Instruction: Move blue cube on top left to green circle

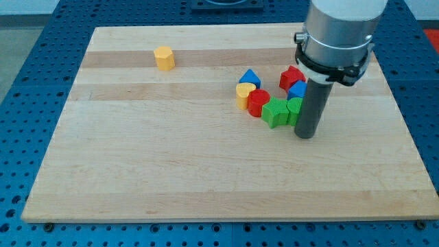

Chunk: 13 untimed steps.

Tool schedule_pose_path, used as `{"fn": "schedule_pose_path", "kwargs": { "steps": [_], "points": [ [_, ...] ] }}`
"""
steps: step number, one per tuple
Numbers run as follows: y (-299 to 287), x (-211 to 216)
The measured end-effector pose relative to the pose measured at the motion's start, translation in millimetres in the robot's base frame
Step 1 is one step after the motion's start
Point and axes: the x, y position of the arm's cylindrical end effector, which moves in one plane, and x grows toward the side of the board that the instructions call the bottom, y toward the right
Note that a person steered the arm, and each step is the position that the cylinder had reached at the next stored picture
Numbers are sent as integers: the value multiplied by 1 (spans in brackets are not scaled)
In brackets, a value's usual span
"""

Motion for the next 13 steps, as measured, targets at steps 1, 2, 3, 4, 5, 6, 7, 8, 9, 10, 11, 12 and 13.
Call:
{"fn": "schedule_pose_path", "kwargs": {
  "steps": [1, 2, 3, 4, 5, 6, 7, 8, 9, 10, 11, 12, 13],
  "points": [
    [0, -5],
    [0, -12],
    [0, -19],
    [0, -23],
    [15, -12],
    [62, -3],
    [103, -46],
    [97, -69],
    [83, -72],
    [72, -72],
    [60, -72],
    [44, -75],
    [33, -80]
  ]
}}
